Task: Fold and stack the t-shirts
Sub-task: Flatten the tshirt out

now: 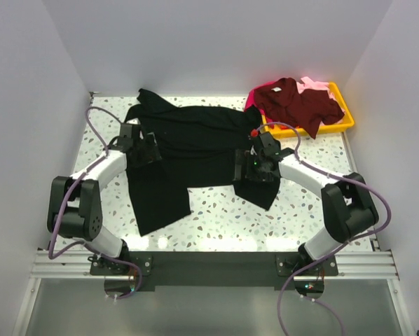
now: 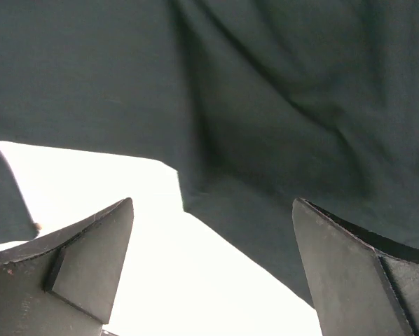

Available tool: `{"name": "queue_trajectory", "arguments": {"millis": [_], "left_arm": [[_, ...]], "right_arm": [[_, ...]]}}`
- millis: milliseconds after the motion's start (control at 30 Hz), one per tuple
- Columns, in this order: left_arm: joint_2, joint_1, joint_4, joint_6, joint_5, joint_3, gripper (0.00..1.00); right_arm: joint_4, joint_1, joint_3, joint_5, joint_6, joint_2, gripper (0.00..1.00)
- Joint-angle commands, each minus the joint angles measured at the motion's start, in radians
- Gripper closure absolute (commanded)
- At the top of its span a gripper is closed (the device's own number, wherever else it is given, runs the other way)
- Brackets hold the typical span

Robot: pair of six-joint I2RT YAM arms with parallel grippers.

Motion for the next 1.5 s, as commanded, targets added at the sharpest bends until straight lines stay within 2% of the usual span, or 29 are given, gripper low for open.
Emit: {"name": "queue_trajectory", "arguments": {"millis": [0, 467, 867, 967, 1133, 1300, 1467], "left_arm": [[0.025, 0.006, 0.098, -0.017, 0.030, 0.008, 0.00], [0.268, 0.035, 0.171, 0.004, 0.071, 0.072, 0.00], [0.380, 0.035, 0.163, 0.049, 0.096, 0.238, 0.00], [0.326, 0.034, 0.156, 0.053, 0.081, 0.225, 0.00], [0.087, 0.034, 0.118, 0.009, -0.106, 0.063, 0.00], [-0.183, 0.034, 0.058, -0.161, -0.299, -0.147, 0.00], [-0.338, 0.034, -0.016, -0.313, -0.353, -0.322, 0.00]], "right_arm": [[0.087, -0.038, -0.056, -0.005, 0.053, 0.005, 0.01], [0.107, -0.207, -0.077, -0.047, 0.060, 0.117, 0.01], [0.025, -0.324, 0.102, -0.047, -0.019, 0.231, 0.01], [0.007, -0.325, 0.151, -0.063, -0.053, 0.243, 0.02], [-0.004, -0.325, 0.168, -0.070, -0.075, 0.173, 0.02], [0.004, -0.325, 0.135, -0.100, -0.081, 0.081, 0.02], [0.030, -0.325, 0.089, -0.134, -0.076, 0.001, 0.01]]}}
